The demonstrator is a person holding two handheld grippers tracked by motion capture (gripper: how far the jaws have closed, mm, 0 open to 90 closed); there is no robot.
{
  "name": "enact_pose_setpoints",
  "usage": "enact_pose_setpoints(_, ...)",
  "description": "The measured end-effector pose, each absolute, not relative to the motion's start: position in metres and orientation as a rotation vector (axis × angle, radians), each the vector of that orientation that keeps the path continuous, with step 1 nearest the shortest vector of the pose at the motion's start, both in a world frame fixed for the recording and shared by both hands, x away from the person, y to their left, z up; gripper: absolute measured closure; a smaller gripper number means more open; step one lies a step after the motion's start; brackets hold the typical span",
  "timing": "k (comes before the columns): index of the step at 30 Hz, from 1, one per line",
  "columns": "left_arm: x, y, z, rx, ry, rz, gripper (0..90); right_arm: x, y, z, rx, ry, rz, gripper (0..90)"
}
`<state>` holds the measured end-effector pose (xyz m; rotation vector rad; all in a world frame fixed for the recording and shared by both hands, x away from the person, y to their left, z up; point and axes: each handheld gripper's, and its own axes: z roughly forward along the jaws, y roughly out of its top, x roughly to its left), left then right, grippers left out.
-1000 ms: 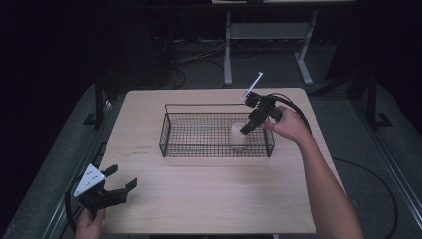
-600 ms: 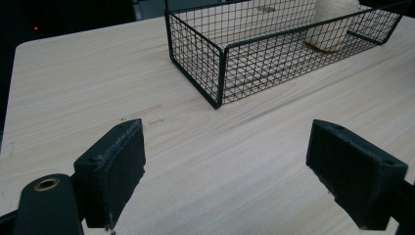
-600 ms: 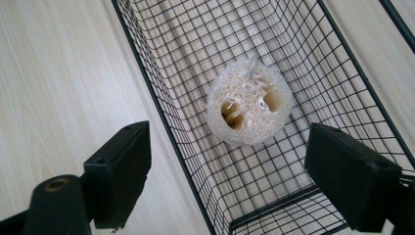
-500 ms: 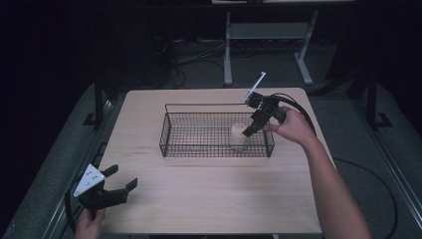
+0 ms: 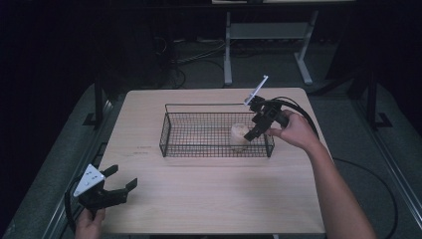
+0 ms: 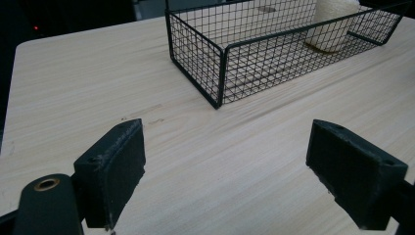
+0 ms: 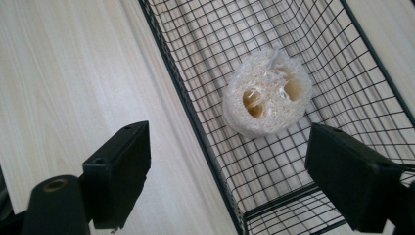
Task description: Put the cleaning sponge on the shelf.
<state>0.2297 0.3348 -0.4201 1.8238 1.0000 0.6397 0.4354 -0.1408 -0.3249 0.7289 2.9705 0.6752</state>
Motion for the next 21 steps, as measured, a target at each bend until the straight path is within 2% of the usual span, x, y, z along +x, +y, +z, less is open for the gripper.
enact_pose_setpoints(21,0.229,0.334,-0.420,1.826,1.002,0.638,13.8,0.408,-0.156,-0.331,0.731,2.968,0.698,16.6)
